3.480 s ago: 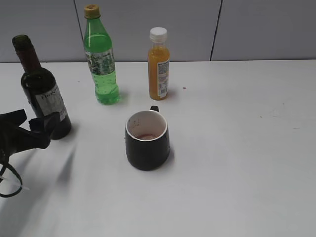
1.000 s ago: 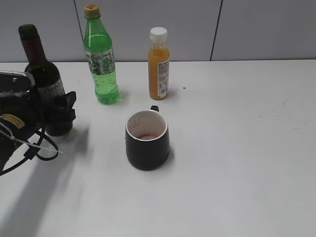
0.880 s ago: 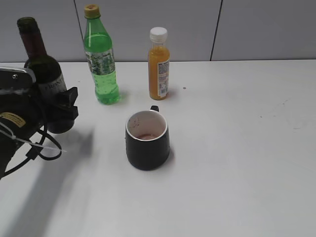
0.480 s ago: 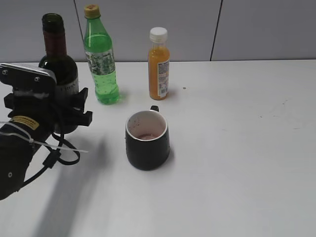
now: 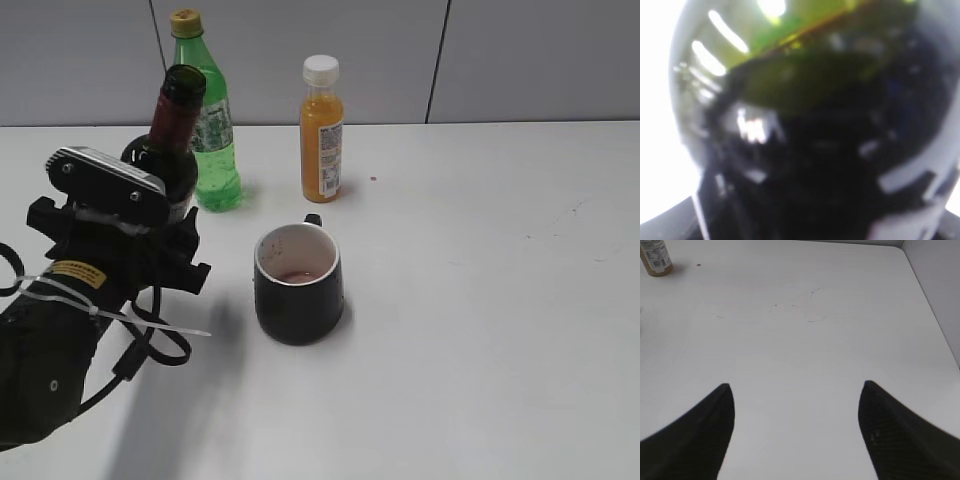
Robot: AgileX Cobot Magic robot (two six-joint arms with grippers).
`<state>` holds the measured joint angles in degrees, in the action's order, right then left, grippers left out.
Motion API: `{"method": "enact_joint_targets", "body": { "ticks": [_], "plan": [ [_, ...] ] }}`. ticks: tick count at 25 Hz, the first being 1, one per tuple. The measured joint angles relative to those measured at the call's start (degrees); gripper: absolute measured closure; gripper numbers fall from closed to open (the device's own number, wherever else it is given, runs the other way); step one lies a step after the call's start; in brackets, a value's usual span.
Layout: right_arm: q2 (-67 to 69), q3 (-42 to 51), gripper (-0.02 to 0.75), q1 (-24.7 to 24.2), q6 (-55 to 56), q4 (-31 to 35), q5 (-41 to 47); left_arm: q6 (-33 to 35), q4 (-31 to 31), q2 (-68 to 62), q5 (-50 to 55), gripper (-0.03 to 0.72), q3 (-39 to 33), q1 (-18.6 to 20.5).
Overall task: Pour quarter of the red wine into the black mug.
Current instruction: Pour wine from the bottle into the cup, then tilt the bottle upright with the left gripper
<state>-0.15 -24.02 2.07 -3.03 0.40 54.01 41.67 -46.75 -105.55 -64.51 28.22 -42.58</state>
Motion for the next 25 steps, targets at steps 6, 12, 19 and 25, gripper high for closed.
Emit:
{"method": "enact_joint_targets", "body": {
  "ticks": [6,12,19,25],
  "plan": [
    [0.0,0.0,0.151,0.0,0.0,0.0,0.0,8.24,-4.2,0.0,0.0,0.143,0.0,-0.39],
    [0.0,0.0,0.151,0.0,0.0,0.0,0.0,18.89,-4.49,-0.11,0.0,0.143,0.28,-0.39],
    [0.0,0.0,0.151,0.0,0.0,0.0,0.0,29.98,-6.53,-2.11,-0.05,0.143,3.89,-0.45],
    [0.0,0.0,0.151,0.0,0.0,0.0,0.0,36.91,-7.53,-3.61,-0.04,0.143,4.09,-0.07]
  ]
}}
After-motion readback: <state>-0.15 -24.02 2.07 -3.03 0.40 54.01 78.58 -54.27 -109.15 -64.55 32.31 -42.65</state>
